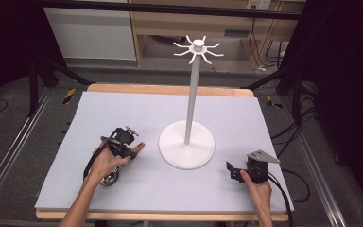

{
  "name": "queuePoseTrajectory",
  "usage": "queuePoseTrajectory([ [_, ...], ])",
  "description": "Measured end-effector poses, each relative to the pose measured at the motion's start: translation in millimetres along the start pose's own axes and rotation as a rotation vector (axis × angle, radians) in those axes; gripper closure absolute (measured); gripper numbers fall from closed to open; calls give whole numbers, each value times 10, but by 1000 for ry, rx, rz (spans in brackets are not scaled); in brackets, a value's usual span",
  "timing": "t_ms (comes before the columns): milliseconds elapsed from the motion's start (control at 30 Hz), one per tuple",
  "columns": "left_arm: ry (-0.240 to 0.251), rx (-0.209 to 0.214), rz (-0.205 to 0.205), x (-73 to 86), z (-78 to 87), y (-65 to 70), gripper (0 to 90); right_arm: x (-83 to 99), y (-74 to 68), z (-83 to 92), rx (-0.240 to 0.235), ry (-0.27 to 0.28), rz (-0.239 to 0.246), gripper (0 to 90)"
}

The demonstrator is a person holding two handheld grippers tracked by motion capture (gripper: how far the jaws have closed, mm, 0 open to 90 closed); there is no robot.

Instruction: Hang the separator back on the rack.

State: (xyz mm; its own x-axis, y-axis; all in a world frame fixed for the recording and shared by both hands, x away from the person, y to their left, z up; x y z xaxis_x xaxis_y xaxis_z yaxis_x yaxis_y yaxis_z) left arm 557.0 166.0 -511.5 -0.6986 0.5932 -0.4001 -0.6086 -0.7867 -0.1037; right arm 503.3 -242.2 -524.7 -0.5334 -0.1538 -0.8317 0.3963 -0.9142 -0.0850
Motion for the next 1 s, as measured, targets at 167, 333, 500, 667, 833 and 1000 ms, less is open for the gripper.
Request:
queuePoseTrajectory([
  [167, 78, 2, 9, 4, 135, -24, 675, 2, -11, 3, -12, -4, -11, 56],
  [333, 177, 16, 19, 32, 328, -27, 675, 3, -5, 3, -5, -2, -3, 56],
  [500, 245, 22, 30, 56, 448, -22, 675, 6, -13, 3, -9, -7, -8, 56],
  [667, 325, 28, 42, 91, 618, -28, 675, 7, -14, 2, -9, -9, -10, 56],
  [833, 377, 22, 58, 100, 740, -56, 675, 7, -14, 3, -7, -6, -8, 56],
  [1000, 457, 17, 91, 108, 895, -58, 675, 8, -18, 6, -9, -6, -9, 56],
])
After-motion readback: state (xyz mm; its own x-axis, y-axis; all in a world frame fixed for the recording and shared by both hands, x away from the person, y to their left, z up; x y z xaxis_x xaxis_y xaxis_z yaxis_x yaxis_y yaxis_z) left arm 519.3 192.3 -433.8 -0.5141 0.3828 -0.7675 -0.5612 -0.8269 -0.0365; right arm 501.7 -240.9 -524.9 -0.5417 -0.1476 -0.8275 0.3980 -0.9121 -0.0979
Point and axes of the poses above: each handheld gripper's, and its own axes: z roughly backward along the jaws, x roughly out of its underside, y roughly to its right, the point moved 7 cm from there along -z, roughly forward along the jaws, and after that the axes turned 3 degrees about -x, right-handed, at the moved point
